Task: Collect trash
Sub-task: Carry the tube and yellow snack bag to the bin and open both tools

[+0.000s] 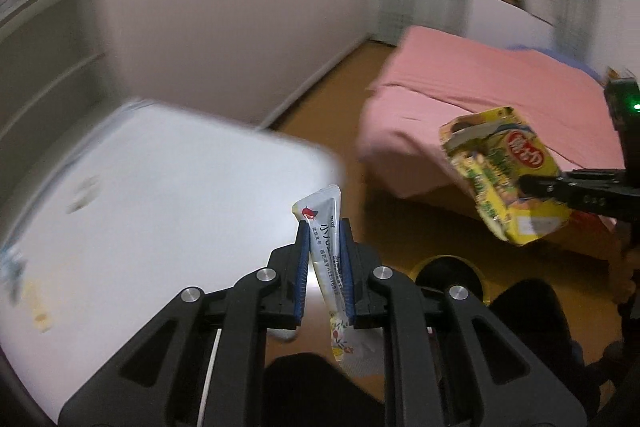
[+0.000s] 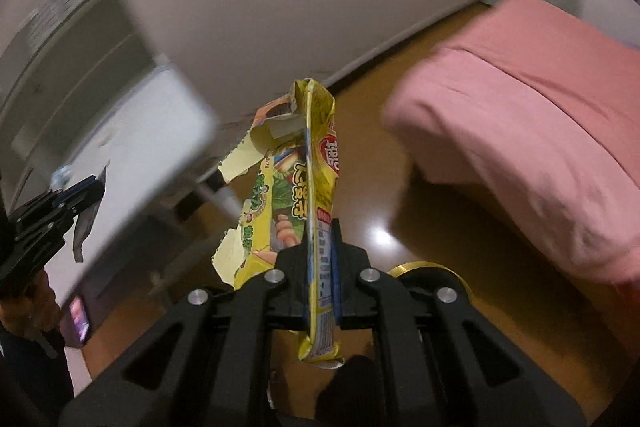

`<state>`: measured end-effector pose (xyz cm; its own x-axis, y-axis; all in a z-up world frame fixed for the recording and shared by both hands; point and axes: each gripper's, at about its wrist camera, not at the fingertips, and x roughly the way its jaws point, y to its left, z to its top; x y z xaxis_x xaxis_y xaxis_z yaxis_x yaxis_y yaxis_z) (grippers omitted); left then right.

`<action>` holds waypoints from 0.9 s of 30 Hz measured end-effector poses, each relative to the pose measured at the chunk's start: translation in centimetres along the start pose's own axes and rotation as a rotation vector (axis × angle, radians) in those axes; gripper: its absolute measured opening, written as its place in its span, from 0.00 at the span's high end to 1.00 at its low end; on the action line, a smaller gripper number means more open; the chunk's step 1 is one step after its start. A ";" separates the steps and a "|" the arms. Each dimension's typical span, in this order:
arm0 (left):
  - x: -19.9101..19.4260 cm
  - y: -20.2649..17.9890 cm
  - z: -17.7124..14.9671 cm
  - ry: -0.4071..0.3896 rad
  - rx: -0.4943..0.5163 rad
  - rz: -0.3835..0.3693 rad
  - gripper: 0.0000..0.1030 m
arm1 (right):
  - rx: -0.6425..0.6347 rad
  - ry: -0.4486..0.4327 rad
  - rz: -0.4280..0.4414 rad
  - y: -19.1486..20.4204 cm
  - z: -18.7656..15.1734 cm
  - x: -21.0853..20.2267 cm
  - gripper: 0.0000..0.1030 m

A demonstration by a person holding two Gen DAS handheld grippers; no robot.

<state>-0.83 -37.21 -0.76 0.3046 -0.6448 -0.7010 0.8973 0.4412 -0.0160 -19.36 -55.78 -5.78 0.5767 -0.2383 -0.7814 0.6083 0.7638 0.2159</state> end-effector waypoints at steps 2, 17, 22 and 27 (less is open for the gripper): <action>2.3 -4.3 0.5 0.011 0.045 -0.071 0.87 | 0.060 -0.005 -0.046 -3.8 -1.8 -0.7 0.92; 16.3 -20.5 -3.5 0.151 0.205 -0.300 0.87 | 0.256 0.099 -0.221 -17.4 -13.3 2.0 0.92; 18.0 -21.8 -5.1 0.188 0.222 -0.322 0.87 | 0.266 0.142 -0.213 -18.0 -14.6 3.6 0.92; 18.4 -22.1 -5.7 0.200 0.219 -0.326 0.87 | 0.263 0.151 -0.201 -17.9 -14.5 4.3 0.92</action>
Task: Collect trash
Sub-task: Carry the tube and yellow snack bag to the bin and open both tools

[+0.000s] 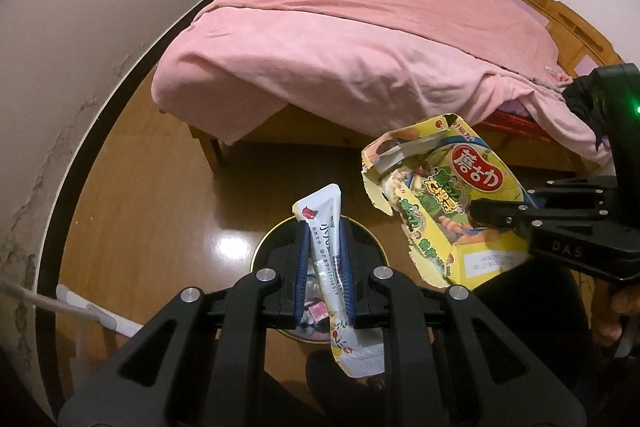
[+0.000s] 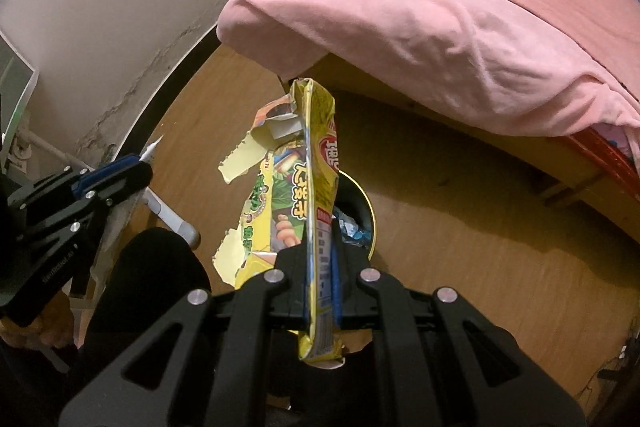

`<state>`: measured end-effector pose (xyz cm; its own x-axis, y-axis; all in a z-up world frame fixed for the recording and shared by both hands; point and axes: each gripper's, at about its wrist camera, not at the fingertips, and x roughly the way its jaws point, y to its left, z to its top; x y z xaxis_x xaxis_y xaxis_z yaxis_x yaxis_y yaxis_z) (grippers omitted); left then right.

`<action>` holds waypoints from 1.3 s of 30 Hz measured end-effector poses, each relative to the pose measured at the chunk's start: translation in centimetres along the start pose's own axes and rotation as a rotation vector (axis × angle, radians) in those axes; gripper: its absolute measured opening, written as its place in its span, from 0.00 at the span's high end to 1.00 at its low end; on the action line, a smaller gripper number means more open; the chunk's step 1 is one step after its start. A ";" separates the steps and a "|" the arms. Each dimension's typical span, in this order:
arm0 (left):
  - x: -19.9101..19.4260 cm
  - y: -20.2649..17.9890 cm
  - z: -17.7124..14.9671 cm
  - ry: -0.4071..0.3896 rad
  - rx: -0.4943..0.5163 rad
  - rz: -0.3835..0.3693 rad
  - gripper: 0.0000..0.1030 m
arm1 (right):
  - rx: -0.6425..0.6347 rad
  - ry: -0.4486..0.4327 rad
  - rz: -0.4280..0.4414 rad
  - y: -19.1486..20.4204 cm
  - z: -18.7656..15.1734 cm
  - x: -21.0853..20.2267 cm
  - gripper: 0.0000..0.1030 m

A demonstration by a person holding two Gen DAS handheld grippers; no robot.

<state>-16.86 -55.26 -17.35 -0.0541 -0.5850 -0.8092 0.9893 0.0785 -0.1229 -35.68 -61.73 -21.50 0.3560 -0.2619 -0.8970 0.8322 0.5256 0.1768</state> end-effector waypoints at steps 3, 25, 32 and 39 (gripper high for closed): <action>-0.2 0.3 0.0 0.000 -0.010 0.001 0.87 | -0.003 0.003 0.009 -0.1 0.5 0.7 0.92; 2.1 -0.8 -0.3 0.048 -0.010 -0.041 0.86 | 0.040 -0.047 0.031 -1.3 1.4 -0.3 0.37; 2.4 -1.0 -0.5 0.034 -0.015 -0.050 0.45 | 0.049 -0.053 0.036 -1.5 1.5 -0.5 0.37; 0.9 0.0 -0.3 0.011 -0.043 -0.028 0.32 | 0.039 -0.051 0.044 -1.1 1.8 -0.5 0.36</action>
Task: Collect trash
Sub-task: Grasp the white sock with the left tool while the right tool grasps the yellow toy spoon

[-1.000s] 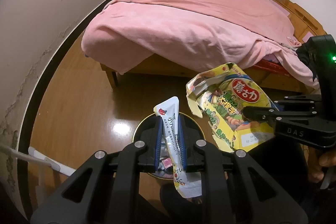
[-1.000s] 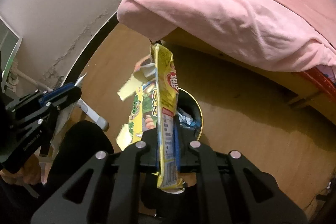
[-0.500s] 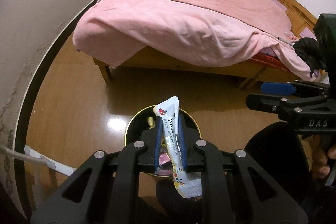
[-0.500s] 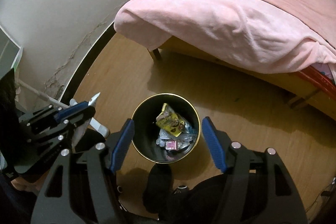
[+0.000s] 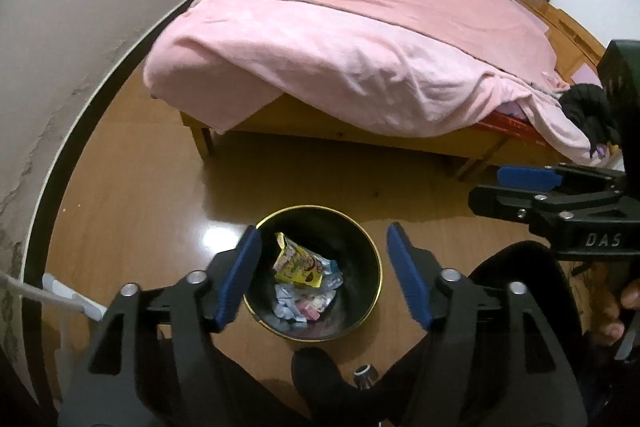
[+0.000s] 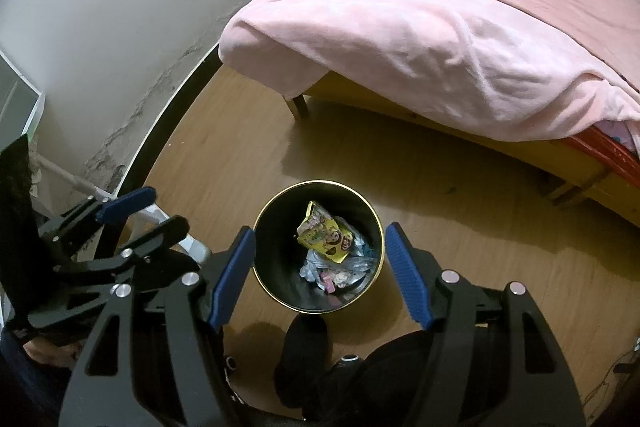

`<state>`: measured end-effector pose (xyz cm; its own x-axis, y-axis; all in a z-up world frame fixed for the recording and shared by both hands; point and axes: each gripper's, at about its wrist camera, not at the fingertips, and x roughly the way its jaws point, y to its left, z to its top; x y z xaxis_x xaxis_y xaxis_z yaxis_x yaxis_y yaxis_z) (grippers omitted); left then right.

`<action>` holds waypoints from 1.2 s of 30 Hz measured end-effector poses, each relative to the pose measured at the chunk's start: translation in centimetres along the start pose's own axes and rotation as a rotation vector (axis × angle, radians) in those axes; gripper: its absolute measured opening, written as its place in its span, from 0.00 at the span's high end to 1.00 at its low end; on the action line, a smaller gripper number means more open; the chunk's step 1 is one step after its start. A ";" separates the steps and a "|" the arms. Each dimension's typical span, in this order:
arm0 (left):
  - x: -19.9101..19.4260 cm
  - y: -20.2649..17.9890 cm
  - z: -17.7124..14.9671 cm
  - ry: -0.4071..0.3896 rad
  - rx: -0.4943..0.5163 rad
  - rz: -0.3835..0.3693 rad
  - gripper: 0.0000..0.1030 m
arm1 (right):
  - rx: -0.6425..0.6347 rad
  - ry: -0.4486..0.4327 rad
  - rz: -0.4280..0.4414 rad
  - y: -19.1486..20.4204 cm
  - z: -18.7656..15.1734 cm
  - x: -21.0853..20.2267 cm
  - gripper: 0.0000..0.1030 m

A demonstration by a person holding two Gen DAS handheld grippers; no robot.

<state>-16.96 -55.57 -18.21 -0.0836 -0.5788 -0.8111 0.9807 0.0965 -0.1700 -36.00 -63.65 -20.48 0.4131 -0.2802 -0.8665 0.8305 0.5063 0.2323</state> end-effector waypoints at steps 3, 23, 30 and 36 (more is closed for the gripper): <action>-2.3 0.5 0.1 -0.037 0.001 0.046 0.20 | -0.015 -0.011 0.010 1.0 0.6 -0.3 0.32; -33.1 22.0 -10.4 -0.249 -0.348 0.705 0.10 | -0.569 -0.084 0.308 31.5 2.7 -4.0 0.29; -41.6 31.5 -19.2 -0.194 -0.565 0.934 0.10 | -0.829 -0.031 0.462 47.7 -1.0 -4.4 0.29; -45.3 36.3 -23.8 -0.188 -0.674 0.960 0.10 | -1.048 0.058 0.494 61.2 -5.7 -3.4 0.29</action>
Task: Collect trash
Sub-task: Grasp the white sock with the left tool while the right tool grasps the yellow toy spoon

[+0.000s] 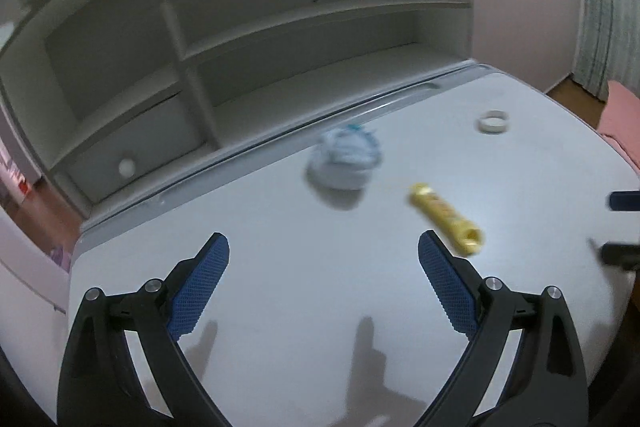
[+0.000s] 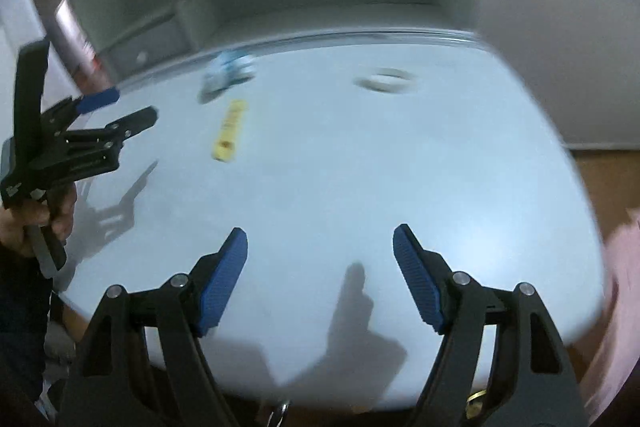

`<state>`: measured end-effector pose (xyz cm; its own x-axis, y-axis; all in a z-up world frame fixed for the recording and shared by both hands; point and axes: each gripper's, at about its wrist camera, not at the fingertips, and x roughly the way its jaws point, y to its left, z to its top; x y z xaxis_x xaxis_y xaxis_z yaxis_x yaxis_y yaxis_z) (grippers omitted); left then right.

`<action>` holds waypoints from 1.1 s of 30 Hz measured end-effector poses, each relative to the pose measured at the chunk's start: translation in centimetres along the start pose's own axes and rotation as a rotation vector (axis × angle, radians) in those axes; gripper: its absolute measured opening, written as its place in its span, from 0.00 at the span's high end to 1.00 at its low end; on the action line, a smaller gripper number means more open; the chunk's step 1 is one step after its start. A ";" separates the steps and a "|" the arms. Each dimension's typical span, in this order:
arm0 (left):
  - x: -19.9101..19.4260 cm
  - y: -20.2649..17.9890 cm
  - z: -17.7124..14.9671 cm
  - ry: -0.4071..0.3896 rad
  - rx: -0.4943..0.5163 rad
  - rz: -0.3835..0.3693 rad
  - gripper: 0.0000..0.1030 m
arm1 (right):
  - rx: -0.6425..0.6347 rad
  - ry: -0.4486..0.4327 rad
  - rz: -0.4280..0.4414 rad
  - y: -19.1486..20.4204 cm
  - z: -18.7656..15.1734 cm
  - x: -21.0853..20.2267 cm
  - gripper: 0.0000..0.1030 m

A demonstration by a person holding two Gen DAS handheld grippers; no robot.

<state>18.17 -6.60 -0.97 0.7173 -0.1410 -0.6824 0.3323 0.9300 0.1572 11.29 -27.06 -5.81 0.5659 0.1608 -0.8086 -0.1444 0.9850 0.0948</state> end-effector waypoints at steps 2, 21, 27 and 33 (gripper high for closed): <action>0.9 1.8 0.1 0.016 -0.006 -0.006 0.10 | -0.053 0.049 0.011 2.3 2.4 2.3 0.29; 8.3 3.1 2.8 0.096 0.029 -0.168 0.10 | -0.178 0.306 -0.012 8.4 11.1 9.8 0.87; 10.2 2.0 4.6 0.080 -0.001 -0.204 0.11 | -0.131 0.294 -0.006 6.5 8.8 7.6 0.87; 10.6 1.8 4.6 0.095 -0.022 -0.223 0.80 | -0.081 0.272 -0.017 3.6 6.8 4.9 0.87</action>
<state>29.19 -7.96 -4.66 0.5663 -0.3122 -0.7628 0.4621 0.8866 -0.0199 19.07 -22.26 -5.47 0.3323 0.1105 -0.9367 -0.2069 0.9775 0.0419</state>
